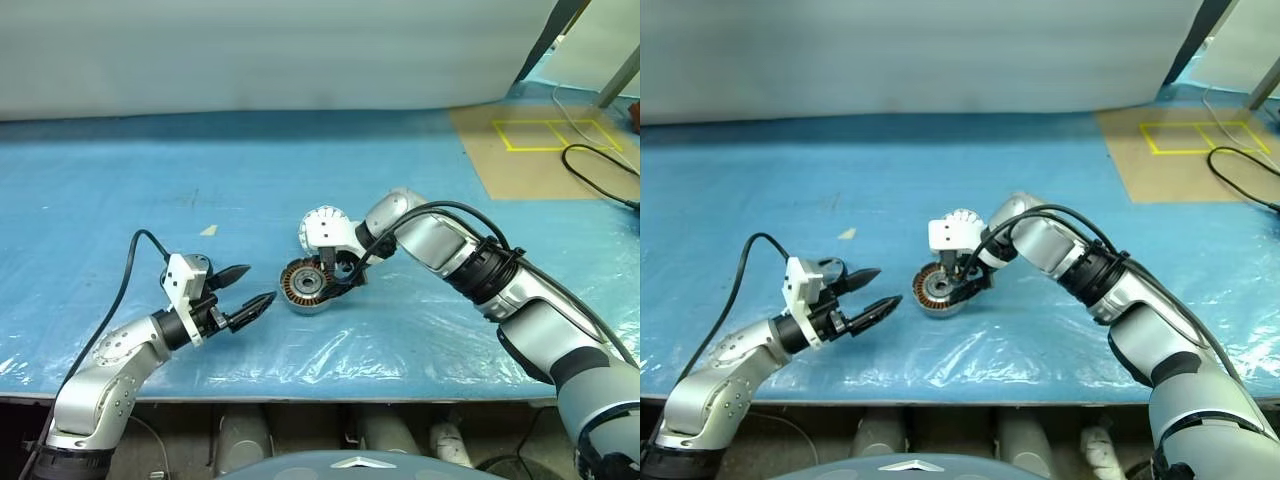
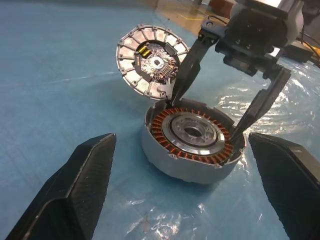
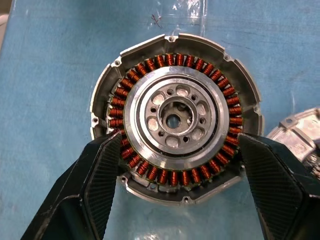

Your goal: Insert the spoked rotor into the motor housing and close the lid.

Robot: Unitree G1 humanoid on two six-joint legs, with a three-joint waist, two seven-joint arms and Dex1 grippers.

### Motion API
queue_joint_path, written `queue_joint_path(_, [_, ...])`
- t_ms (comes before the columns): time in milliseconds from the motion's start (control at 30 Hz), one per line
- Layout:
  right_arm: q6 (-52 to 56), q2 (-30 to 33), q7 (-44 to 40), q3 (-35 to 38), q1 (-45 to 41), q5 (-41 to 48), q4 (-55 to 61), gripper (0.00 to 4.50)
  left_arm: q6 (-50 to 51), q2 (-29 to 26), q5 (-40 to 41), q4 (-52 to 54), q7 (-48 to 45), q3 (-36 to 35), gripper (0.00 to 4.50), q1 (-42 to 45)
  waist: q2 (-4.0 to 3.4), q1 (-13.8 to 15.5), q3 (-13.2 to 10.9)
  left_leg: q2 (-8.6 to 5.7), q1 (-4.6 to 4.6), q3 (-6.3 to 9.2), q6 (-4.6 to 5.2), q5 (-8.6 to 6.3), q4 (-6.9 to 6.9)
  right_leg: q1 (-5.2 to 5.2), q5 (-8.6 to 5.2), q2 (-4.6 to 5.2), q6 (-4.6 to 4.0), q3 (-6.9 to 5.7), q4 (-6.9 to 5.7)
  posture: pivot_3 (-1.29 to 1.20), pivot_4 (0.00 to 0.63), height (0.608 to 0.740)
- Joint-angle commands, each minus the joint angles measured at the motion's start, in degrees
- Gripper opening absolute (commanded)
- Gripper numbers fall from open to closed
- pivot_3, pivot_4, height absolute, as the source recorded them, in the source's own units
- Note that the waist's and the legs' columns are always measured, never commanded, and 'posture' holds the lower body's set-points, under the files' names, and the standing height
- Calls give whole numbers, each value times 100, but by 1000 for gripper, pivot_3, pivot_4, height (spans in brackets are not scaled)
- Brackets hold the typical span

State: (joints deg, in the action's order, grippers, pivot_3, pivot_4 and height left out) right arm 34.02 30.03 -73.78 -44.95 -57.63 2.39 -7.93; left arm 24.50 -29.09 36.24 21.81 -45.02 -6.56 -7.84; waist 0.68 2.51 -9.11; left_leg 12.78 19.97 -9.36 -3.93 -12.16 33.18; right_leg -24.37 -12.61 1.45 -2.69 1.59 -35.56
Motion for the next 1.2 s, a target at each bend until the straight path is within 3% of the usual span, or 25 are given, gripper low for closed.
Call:
queue_joint_path(33, [-451, -50, -270, 15, -88, -219, 58, 3890, -9, -147, 90, 258, -122, -148, 4500, -147, 0, 0, 0, 0, 0, 0, 0, 0, 0, 0, 0, 0, 0, 0, 0, 0, 150, 740])
queue_joint_path(533, [-997, -104, -935, 165, 88, -419, 646, 3890, -49, -257, -75, 459, -191, 107, 4500, -529, 1, -1, 0, 2, -2, -1, 2, -1, 1, -2, -1, 0, -2, -2, 0, 0, 150, 740])
queue_joint_path(800, [-1111, 25, -981, 95, 427, -734, 547, 3890, -83, -252, -159, 456, -218, 162, 4500, -525, 1, -1, 0, 2, -1, -1, 2, -1, 1, -2, -1, 1, -2, -1, 0, 0, 150, 740])
queue_joint_path(1167, [-1500, -253, -927, 86, 472, -1040, 278, 3890, -157, -167, -234, 390, -165, 220, 4500, -419, 1, -12, 0, 2, -3, -3, 2, -1, 2, -2, -1, 1, -3, -1, -3, 0, 150, 740])
queue_joint_path(1200, [-1568, -269, -932, 87, 486, -1063, 275, 3715, -174, -135, -244, 388, -140, 223, 4500, -426, 1, -13, 0, 2, -3, -3, 2, -1, 2, -2, -1, 1, -3, -1, -3, 0, 150, 740])
